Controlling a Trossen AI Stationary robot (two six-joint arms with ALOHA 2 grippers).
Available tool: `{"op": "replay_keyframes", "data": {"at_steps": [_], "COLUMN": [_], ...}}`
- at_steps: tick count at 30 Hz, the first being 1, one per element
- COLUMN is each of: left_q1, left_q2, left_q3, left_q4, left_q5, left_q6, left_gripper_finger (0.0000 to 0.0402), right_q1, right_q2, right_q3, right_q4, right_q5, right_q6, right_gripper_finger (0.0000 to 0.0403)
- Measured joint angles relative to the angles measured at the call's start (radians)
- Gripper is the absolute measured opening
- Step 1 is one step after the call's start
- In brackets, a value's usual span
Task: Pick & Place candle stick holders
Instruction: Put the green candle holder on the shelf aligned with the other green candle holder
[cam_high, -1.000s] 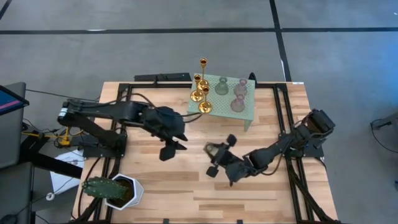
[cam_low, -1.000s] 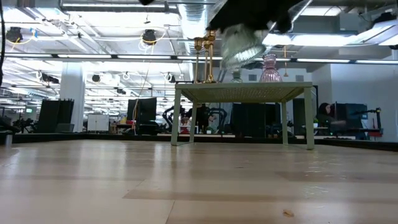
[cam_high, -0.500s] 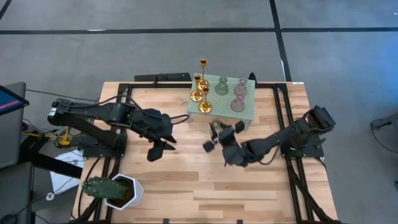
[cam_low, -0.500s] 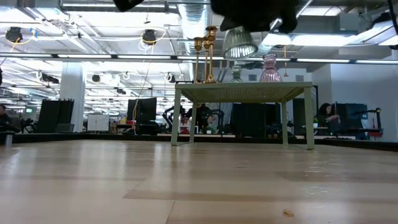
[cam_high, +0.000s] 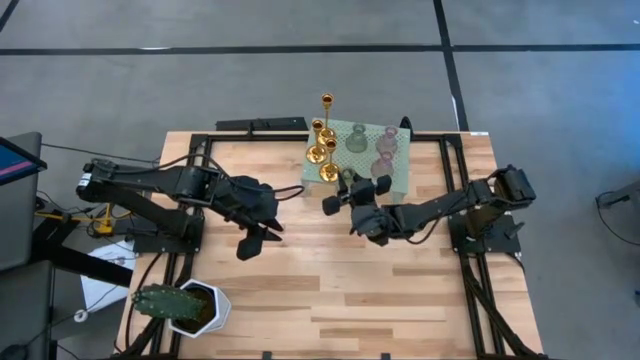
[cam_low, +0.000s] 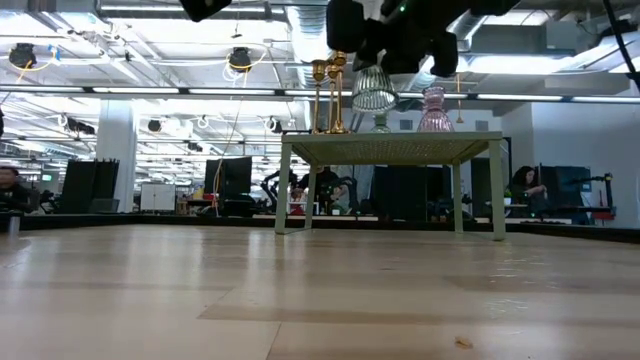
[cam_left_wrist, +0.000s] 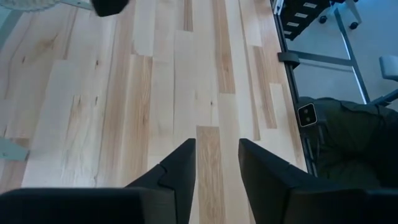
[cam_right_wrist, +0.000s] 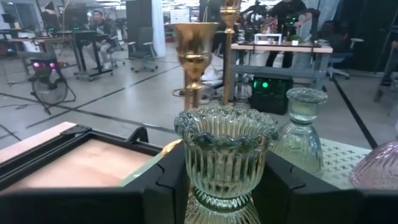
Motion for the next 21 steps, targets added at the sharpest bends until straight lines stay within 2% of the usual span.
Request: {"op": "replay_keyframes", "data": {"at_steps": [5,13,21], "left_q1": [0.0,0.0,0.0], "left_q2": [0.0,0.0,0.0], "left_q3": [0.0,0.0,0.0], "left_q4": [0.0,0.0,0.0], "left_q5": [0.0,0.0,0.001], "left_q6": [0.0,0.0,0.0], "left_gripper_finger": [0.012,0.0118,0.0118], "right_q1": [-0.044,-0.089,-0.138], "right_q2": [0.0,0.0,0.001], "right_q3": [0.0,0.0,-0.001], "right_q4": [-0.032,-0.185,-0.229], "right_q5": [-0.031,-0.047,-0.047], "right_q6": [0.019,0.127,0.128], "right_gripper_finger": [0.0116,0.0116,0.0116]}}
